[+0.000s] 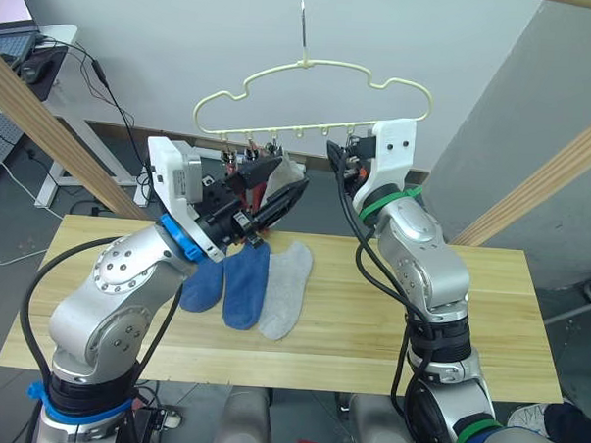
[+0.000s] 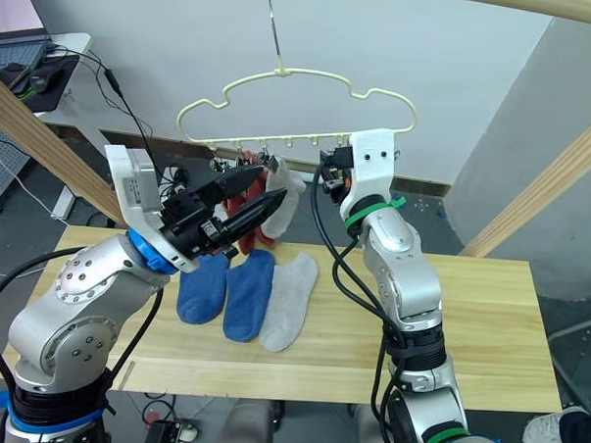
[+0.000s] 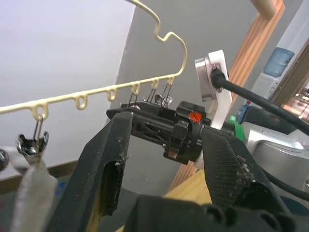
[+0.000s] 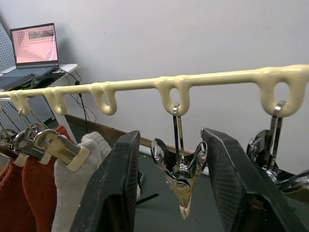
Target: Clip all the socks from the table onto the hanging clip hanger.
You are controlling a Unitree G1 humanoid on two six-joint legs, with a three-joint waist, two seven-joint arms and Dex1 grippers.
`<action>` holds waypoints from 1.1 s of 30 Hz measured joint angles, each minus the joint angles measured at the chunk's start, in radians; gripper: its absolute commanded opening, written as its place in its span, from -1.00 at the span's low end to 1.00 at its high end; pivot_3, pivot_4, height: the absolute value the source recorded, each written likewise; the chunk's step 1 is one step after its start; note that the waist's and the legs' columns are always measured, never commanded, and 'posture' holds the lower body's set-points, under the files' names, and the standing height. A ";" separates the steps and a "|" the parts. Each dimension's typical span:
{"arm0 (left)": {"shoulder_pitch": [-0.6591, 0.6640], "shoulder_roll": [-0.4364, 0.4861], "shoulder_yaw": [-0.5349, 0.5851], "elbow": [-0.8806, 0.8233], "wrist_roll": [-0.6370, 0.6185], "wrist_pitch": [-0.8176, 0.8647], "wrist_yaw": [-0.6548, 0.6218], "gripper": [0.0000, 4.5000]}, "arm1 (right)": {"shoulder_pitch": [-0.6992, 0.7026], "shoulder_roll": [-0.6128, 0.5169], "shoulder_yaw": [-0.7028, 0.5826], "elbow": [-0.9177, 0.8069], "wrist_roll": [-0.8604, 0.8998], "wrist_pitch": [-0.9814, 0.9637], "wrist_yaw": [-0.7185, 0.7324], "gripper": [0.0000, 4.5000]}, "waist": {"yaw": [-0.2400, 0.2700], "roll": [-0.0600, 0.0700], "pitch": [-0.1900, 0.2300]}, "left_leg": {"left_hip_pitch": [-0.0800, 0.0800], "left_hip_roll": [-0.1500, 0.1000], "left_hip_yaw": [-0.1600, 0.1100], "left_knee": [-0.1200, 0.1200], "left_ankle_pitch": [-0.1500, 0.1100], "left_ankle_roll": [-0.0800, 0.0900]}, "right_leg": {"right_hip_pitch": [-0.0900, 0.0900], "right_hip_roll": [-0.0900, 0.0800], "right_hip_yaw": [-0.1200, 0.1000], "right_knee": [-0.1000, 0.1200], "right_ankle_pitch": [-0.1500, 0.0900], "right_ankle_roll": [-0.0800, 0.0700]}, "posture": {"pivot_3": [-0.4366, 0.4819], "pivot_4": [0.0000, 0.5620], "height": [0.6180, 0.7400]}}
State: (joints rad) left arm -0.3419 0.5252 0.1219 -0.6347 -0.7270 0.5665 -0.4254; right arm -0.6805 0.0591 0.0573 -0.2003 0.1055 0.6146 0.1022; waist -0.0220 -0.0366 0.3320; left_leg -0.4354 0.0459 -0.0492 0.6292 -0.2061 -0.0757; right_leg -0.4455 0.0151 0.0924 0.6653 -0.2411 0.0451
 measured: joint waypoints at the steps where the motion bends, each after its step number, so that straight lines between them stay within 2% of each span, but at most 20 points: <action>1: -0.002 0.000 0.000 0.001 0.003 -0.004 0.000 0.14 | 0.000 0.001 -0.002 0.000 0.003 0.000 -0.001 -0.48 | 0.000 0.000 0.000 | 0.000 0.000 0.000 0.000 0.000 0.000 | 0.000 0.000 0.000 0.000 0.000 0.000 | 0.19 0.11 1.00; 3: -0.006 0.000 0.000 0.003 0.007 -0.007 0.000 0.14 | 0.000 0.003 -0.005 0.000 0.010 -0.001 -0.002 -0.75 | 0.000 0.000 0.000 | 0.000 0.000 0.000 0.000 0.000 0.000 | 0.000 0.000 0.000 0.000 0.000 0.000 | 0.19 0.11 1.00; 6: -0.006 -0.001 0.000 0.005 0.014 -0.007 0.000 0.14 | -0.001 0.003 -0.007 0.000 0.020 -0.006 -0.002 -0.99 | 0.000 0.000 0.000 | 0.000 0.000 0.000 0.000 0.000 0.000 | 0.000 0.000 0.000 0.000 0.000 0.000 | 0.19 0.11 1.00; 11: 0.011 -0.002 0.000 0.011 0.034 -0.006 0.006 0.14 | -0.003 0.002 -0.009 0.002 0.035 -0.018 0.005 -0.99 | 0.000 0.000 0.000 | 0.000 0.000 0.000 0.000 0.000 0.000 | 0.000 0.000 0.000 0.000 0.000 0.000 | 0.19 0.11 1.00; 16: 0.176 0.023 -0.045 0.084 0.162 0.047 0.077 0.14 | -0.002 -0.055 -0.012 0.002 0.078 0.008 0.082 -0.99 | -0.005 0.000 0.000 | 0.001 0.000 0.000 0.000 0.000 0.000 | 0.000 0.000 0.001 0.000 0.000 0.000 | 0.15 0.13 1.00; 19: 0.264 0.000 -0.109 0.184 0.233 0.053 0.082 0.37 | -0.002 -0.094 -0.016 -0.002 0.101 0.022 0.121 -1.00 | -0.001 0.000 0.000 | 0.001 0.000 0.000 0.000 0.000 0.000 | 0.000 0.000 0.000 0.000 -0.002 0.003 | 0.12 0.16 1.00; 23: 0.243 -0.055 -0.249 0.352 0.366 -0.079 0.032 0.93 | 0.000 -0.102 -0.008 -0.003 0.112 0.040 0.132 -1.00 | 0.009 0.001 0.000 | 0.001 0.000 0.001 0.001 0.000 0.001 | 0.001 0.000 0.001 0.000 -0.002 0.003 | 0.09 0.17 1.00; 24: 0.226 -0.073 -0.275 0.402 0.399 -0.111 0.023 0.99 | 0.001 -0.102 -0.007 -0.006 0.112 0.045 0.130 -1.00 | 0.011 0.001 0.000 | 0.001 0.000 0.001 0.001 0.000 0.001 | 0.001 0.000 0.001 0.000 -0.001 0.003 | 0.09 0.17 1.00; 28: 0.125 -0.151 -0.340 0.595 0.514 -0.220 0.020 0.99 | 0.008 -0.093 -0.001 -0.024 0.112 0.060 0.110 -1.00 | 0.014 0.001 0.000 | 0.001 0.000 0.001 0.001 0.000 0.001 | 0.001 0.001 0.001 0.000 -0.001 0.003 | 0.04 0.17 1.00; 33: 0.034 -0.180 -0.431 0.799 0.661 -0.324 0.004 0.99 | 0.027 -0.082 0.006 -0.055 0.113 0.075 0.093 -1.00 | 0.013 0.001 0.000 | 0.001 0.000 0.001 0.000 0.000 0.001 | 0.001 0.000 0.001 0.000 0.000 0.000 | 0.00 0.16 1.00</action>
State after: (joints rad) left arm -0.3084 0.3456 -0.3096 0.1643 -0.0656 0.2423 -0.4211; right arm -0.6534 -0.0233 0.0636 -0.2554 0.2181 0.6897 0.1949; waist -0.0094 -0.0358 0.3320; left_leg -0.4344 0.0457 -0.0478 0.6293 -0.2059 -0.0748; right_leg -0.4449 0.0152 0.0935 0.6651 -0.2407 0.0450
